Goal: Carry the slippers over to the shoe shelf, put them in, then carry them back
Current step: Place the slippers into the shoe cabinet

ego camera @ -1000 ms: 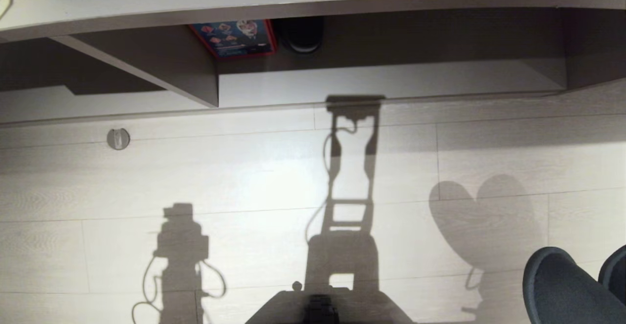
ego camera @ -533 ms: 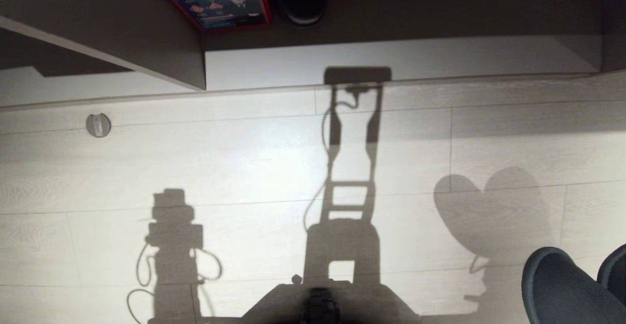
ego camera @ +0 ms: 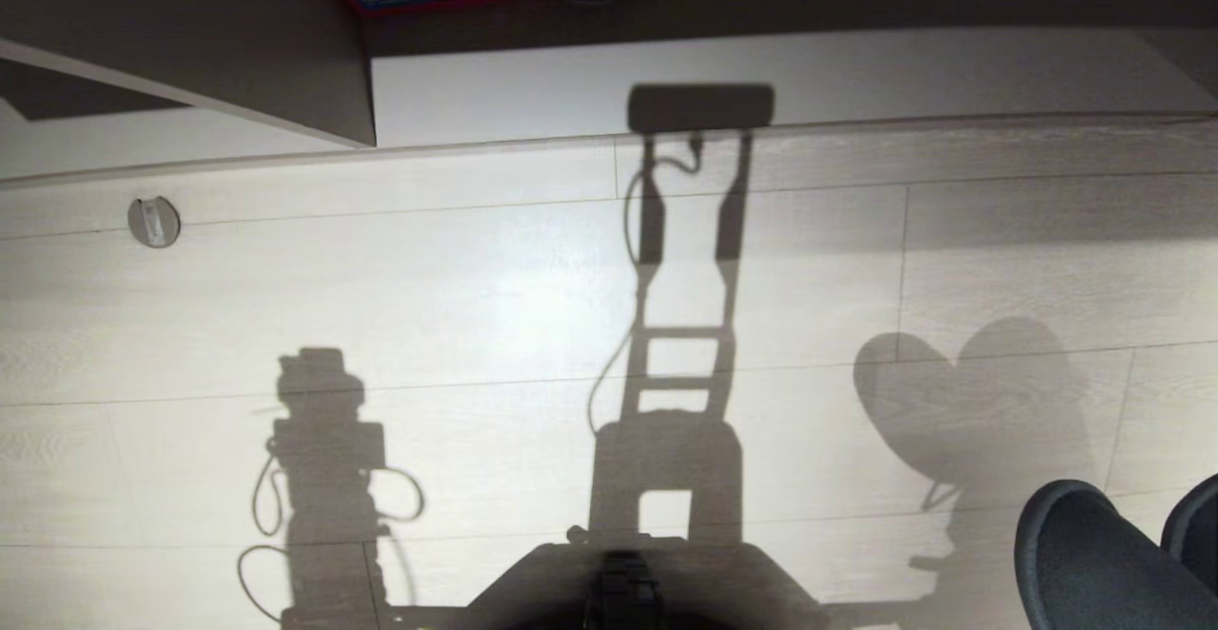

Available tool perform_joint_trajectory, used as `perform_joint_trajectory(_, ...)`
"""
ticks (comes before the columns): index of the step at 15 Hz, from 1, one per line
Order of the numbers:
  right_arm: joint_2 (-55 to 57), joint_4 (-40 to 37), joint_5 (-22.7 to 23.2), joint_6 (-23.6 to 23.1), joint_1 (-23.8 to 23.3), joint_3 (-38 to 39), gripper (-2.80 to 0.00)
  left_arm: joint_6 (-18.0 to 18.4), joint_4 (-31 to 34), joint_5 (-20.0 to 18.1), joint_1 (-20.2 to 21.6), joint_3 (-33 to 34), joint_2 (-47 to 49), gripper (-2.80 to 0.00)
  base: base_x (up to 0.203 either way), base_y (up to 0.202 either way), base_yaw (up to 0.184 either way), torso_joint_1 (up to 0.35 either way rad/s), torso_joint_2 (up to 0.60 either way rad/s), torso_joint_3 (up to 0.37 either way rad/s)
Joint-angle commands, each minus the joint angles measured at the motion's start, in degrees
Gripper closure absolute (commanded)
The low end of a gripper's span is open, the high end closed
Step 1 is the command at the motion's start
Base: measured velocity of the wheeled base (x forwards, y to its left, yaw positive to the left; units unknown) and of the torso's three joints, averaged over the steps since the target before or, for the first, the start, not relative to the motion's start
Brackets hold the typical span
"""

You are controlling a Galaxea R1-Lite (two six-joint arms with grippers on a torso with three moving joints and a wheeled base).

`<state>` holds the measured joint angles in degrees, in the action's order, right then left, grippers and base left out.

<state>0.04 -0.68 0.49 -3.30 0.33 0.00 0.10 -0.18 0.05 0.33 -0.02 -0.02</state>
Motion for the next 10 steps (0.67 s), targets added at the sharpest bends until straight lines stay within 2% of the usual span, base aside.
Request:
perform_joint_trajectory(1, 0.0, 0.0, 0.0, 0.0, 0.0, 0.0, 0.0, 0.1, 0.0, 0.0, 0.0, -0.1, 0.0, 0.0, 0.0, 0.0, 0.0, 0.0, 0.0, 0.0)
perform_joint_trajectory(10, 0.0, 0.0, 0.0, 0.0, 0.0, 0.0, 0.0, -0.1, 0.1, 0.0, 0.0, -0.1, 0.0, 0.0, 0.0, 0.0, 0.0, 0.0, 0.0, 0.0)
